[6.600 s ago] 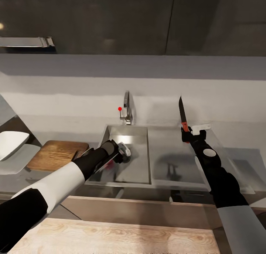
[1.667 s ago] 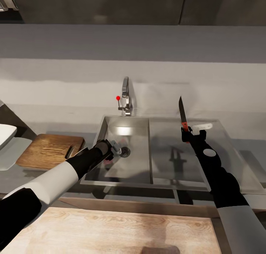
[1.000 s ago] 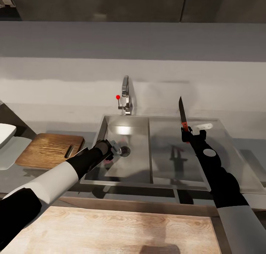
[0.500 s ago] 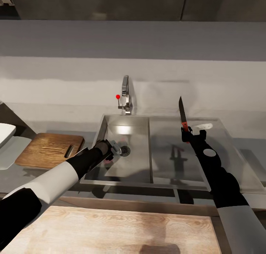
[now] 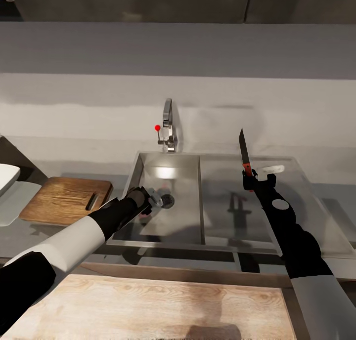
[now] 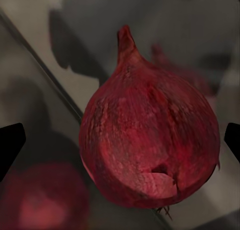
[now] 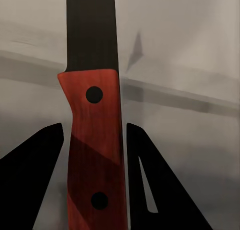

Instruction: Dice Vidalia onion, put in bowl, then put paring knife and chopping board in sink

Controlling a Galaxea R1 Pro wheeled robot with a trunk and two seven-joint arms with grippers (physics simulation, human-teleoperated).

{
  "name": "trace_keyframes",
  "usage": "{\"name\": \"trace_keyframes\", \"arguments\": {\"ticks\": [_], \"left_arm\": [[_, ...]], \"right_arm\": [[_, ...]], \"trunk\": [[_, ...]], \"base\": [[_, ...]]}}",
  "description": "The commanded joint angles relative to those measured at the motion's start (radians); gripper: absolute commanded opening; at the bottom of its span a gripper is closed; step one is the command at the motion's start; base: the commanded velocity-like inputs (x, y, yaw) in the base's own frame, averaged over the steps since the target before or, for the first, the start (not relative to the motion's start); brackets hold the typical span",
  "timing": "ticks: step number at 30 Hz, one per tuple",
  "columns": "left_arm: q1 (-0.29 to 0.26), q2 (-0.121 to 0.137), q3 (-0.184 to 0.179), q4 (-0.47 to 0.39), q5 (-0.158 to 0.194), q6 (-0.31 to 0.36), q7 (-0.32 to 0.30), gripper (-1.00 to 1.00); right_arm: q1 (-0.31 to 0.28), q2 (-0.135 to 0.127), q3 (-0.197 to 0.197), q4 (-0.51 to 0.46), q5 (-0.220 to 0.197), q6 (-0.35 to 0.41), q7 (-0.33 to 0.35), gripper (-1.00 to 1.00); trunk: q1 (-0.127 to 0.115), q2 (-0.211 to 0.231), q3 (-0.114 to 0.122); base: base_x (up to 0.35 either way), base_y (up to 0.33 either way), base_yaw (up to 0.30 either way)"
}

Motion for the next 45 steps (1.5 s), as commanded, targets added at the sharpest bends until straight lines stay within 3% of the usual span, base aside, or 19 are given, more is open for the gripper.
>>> {"name": "trace_keyframes", "arguments": {"ticks": [1, 5, 6, 21, 30, 37, 39, 41, 45], "left_arm": [[-0.002, 0.001, -0.004, -0.001, 0.003, 0.004, -0.001, 1.00], [-0.002, 0.001, -0.004, -0.001, 0.003, 0.004, -0.001, 1.00], [-0.002, 0.001, -0.004, -0.001, 0.003, 0.004, -0.001, -1.00], [-0.002, 0.001, -0.004, -0.001, 0.003, 0.004, -0.001, -1.00], [-0.002, 0.000, -0.004, -0.003, 0.003, 0.004, -0.001, -1.00], [-0.002, -0.041, -0.002, -0.010, 0.003, 0.004, -0.001, -1.00], [-0.002, -0.051, 0.002, -0.052, 0.004, 0.004, -0.003, -1.00], [-0.002, -0.052, 0.011, -0.077, 0.004, 0.004, -0.020, -1.00], [-0.002, -0.048, 0.062, -0.123, 0.004, -0.009, -0.129, -1.00]], "right_arm": [[-0.001, -0.001, 0.003, -0.001, 0.007, 0.007, -0.005, -1.00], [0.000, -0.001, 0.003, -0.001, 0.007, 0.007, -0.006, -1.00], [-0.001, -0.001, 0.003, -0.001, 0.007, 0.007, -0.006, -1.00], [-0.001, -0.001, 0.003, -0.001, 0.007, 0.007, -0.006, -1.00], [-0.001, -0.001, 0.003, -0.001, 0.007, 0.007, -0.006, -1.00], [-0.001, -0.001, 0.003, -0.001, 0.007, 0.007, -0.006, -1.00], [-0.001, -0.001, 0.003, -0.001, 0.007, 0.006, -0.006, -1.00], [-0.001, -0.001, 0.003, -0.001, 0.007, 0.007, -0.006, -1.00], [-0.001, -0.001, 0.003, -0.001, 0.007, 0.007, -0.006, -1.00]], "trunk": [[0.001, -0.002, -0.003], [0.001, -0.002, -0.006], [0.001, -0.002, -0.007], [0.001, -0.002, -0.007], [0.001, -0.002, 0.005], [0.001, -0.002, 0.016], [0.001, -0.002, 0.019], [0.001, -0.002, 0.023], [0.001, -0.002, 0.029]], "base": [[0.000, 0.000, 0.000], [0.000, 0.000, 0.000], [0.000, 0.000, 0.000], [0.000, 0.000, 0.000], [0.000, 0.000, 0.000], [0.000, 0.000, 0.000], [0.000, 0.000, 0.000], [0.000, 0.000, 0.000], [0.000, 0.000, 0.000]]}}
